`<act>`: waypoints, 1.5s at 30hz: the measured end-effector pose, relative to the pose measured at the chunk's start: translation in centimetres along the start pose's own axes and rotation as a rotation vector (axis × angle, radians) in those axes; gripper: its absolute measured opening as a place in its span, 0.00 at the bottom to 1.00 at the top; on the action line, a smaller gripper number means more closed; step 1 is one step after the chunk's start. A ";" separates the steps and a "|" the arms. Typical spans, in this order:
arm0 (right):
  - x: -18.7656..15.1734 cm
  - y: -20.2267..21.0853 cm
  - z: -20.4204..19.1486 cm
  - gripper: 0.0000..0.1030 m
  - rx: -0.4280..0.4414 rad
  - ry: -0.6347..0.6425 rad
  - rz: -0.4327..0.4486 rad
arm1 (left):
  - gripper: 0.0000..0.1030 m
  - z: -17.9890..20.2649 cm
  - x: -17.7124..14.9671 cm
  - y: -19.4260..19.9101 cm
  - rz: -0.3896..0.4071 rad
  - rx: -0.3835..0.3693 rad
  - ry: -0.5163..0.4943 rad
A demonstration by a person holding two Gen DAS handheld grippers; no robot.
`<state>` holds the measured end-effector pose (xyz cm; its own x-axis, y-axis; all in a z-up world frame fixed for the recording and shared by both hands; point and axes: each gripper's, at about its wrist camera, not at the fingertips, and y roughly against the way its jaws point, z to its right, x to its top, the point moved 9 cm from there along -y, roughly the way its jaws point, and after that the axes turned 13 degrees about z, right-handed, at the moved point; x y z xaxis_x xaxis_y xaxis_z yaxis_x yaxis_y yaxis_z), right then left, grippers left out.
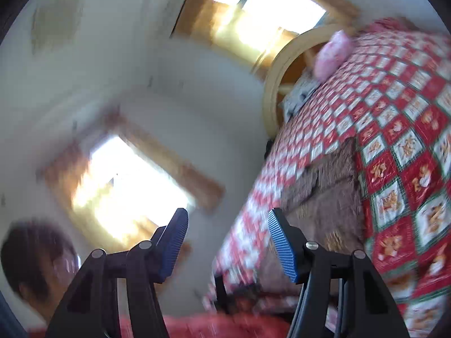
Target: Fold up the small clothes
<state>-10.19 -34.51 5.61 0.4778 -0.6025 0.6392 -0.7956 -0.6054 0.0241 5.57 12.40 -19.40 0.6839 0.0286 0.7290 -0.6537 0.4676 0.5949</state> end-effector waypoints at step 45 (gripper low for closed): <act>-18.2 -10.2 19.1 0.43 -0.497 -0.047 -0.421 | 0.41 -0.5 0.4 0.0 0.027 -0.056 0.099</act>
<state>-3.69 -27.32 -20.91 0.7932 -0.3952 0.4633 -0.6086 -0.4889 0.6250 5.98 12.83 -19.24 0.6967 0.1277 0.7059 -0.6550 0.5145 0.5535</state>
